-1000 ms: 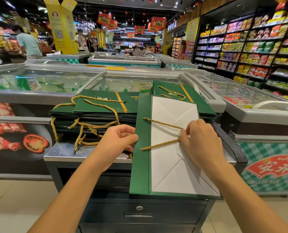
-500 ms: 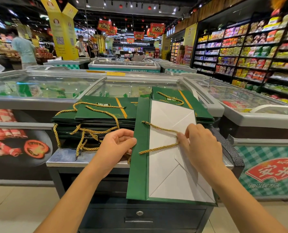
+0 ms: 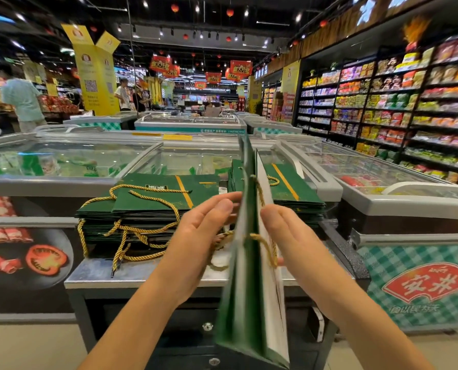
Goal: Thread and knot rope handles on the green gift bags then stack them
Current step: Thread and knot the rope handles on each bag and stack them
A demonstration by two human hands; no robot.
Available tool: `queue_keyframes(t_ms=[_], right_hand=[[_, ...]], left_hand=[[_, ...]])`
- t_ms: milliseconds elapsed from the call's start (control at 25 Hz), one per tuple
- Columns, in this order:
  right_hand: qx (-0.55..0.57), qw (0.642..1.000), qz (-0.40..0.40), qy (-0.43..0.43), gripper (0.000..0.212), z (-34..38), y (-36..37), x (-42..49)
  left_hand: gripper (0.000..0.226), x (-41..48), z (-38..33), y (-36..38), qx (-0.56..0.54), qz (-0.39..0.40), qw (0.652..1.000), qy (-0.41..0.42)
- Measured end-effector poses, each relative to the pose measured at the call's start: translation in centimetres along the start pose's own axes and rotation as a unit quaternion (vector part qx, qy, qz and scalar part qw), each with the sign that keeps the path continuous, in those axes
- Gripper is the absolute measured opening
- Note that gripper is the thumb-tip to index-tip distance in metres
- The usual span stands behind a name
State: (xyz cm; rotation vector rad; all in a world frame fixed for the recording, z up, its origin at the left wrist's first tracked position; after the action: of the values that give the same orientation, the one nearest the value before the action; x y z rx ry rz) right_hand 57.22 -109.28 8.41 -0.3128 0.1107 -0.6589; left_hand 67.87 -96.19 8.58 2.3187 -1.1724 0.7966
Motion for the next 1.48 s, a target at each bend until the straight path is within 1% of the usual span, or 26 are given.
queue_keyframes(t_ms=[40, 80, 120, 160, 200, 240, 280, 320, 360, 440, 520, 600, 640, 680, 760, 800, 840, 880, 960, 1040, 1080, 1160, 1200, 1280, 1360, 1480], right_hand=[[0.064, 0.997, 0.035, 0.017, 0.093, 0.7, -0.3, -0.2], [0.126, 0.987, 0.087, 0.037, 0.084, 1.3, -0.7, -1.0], [0.175, 0.973, 0.138, 0.054, 0.078, 2.2, -1.1, -1.0], [0.206, 0.960, 0.172, 0.074, 0.073, 2.9, -1.5, -1.3], [0.197, 0.956, 0.197, 0.091, 0.062, 3.3, -2.0, -1.4], [0.163, 0.962, 0.194, 0.102, 0.045, 3.4, -2.6, -1.0], [0.136, 0.970, 0.168, 0.112, 0.031, 3.1, -2.9, -0.5], [0.144, 0.970, 0.158, 0.118, 0.025, 2.5, -3.2, -0.5], [0.182, 0.964, 0.149, 0.126, 0.023, 1.7, -3.5, -0.3], [0.237, 0.955, 0.111, 0.140, 0.027, 0.5, -4.2, -0.5], [0.250, 0.954, 0.078, 0.142, 0.029, -0.6, -5.2, -0.3], [0.262, 0.953, 0.062, 0.139, 0.030, -0.9, -6.3, -0.2], [0.273, 0.951, 0.059, 0.136, 0.030, -1.0, -6.9, -0.1], [0.279, 0.949, 0.060, 0.130, 0.029, -1.2, -7.5, -0.1], [0.279, 0.950, 0.060, 0.124, 0.030, -1.6, -8.1, 0.1], [0.283, 0.948, 0.058, 0.132, 0.031, -1.5, -8.1, 0.5], [0.287, 0.945, 0.053, 0.145, 0.031, -1.7, -8.2, 1.2], [0.287, 0.944, 0.046, 0.157, 0.032, -1.9, -8.3, 1.9], [0.278, 0.946, 0.030, 0.164, 0.033, -2.1, -8.4, 3.2], [0.255, 0.956, 0.008, 0.144, 0.031, -2.2, -8.9, 4.6], [0.250, 0.960, -0.009, 0.123, 0.033, -2.2, -9.2, 5.4], [0.243, 0.966, -0.040, 0.086, 0.046, -1.9, -9.8, 6.8], [0.224, 0.970, -0.052, 0.079, 0.049, -1.5, -10.0, 7.6], [0.169, 0.980, -0.083, 0.068, 0.049, -1.1, -10.4, 9.9], [0.104, 0.985, -0.127, 0.057, 0.044, -0.6, -10.9, 12.9], [0.004, 0.987, -0.154, 0.052, 0.039, -1.0, -11.9, 17.6]], left_hand=[[0.042, 0.6, 0.3, 0.5, 0.015, 0.028, 1.000, 0.002], [0.044, 0.9, 0.6, 0.9, 0.049, 0.055, 0.997, -0.001], [0.042, 1.4, 0.8, 1.3, 0.079, 0.081, 0.993, -0.011], [0.038, 1.9, 1.0, 1.6, 0.115, 0.099, 0.988, -0.025], [0.036, 2.2, 1.3, 1.6, 0.149, 0.115, 0.982, -0.025], [0.036, 2.0, 1.4, 1.7, 0.180, 0.133, 0.975, 0.000], [0.036, 1.5, 1.4, 1.8, 0.195, 0.145, 0.969, 0.037], [0.034, 1.1, 1.3, 1.7, 0.190, 0.140, 0.970, 0.050], [0.029, 0.9, 1.2, 1.6, 0.169, 0.117, 0.978, 0.042], [0.020, 0.7, 1.7, 0.9, 0.153, 0.047, 0.987, 0.031], [0.025, 0.7, 2.8, -0.3, 0.221, -0.007, 0.975, 0.017], [0.035, 0.4, 3.6, -1.4, 0.306, -0.013, 0.952, -0.022], [0.040, -0.1, 3.6, -1.4, 0.324, -0.003, 0.944, -0.060], [0.042, -0.5, 4.0, -1.5, 0.306, -0.005, 0.948, -0.093], [0.039, -0.8, 4.0, -1.2, 0.159, -0.036, 0.979, -0.122], [0.037, -0.7, 4.0, -1.1, 0.092, -0.052, 0.986, -0.126], [0.033, -0.2, 3.8, -1.1, 0.065, -0.072, 0.989, -0.114], [0.029, 0.4, 4.1, -1.3, 0.090, -0.084, 0.988, -0.090], [0.022, 2.3, 4.4, -1.6, 0.141, -0.104, 0.982, -0.070], [0.017, 4.5, 5.1, -1.9, 0.174, -0.121, 0.976, -0.059], [0.015, 5.9, 5.3, -2.0, 0.209, -0.131, 0.968, -0.049], [0.014, 8.6, 6.1, -2.1, 0.276, -0.135, 0.951, -0.030], [0.013, 9.9, 6.7, -2.1, 0.291, -0.133, 0.947, -0.027], [0.015, 12.8, 7.7, -2.1, 0.311, -0.112, 0.943, -0.049], [0.026, 15.2, 8.7, -1.9, 0.357, -0.036, 0.929, -0.091], [0.047, 18.1, 10.2, -1.8, 0.444, 0.103, 0.881, -0.128]])
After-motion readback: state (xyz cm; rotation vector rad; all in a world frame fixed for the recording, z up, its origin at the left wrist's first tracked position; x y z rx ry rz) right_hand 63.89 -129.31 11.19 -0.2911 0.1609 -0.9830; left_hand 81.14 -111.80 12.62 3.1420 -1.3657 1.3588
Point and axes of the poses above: each hand's wrist, its own x-axis towards the middle knuckle, its own y-axis out of the palm, z = x × y, the point moved 1 cm from there along x, towards the middle knuckle, and after that the axes turned 14 degrees about y, right-handed, at the moved point
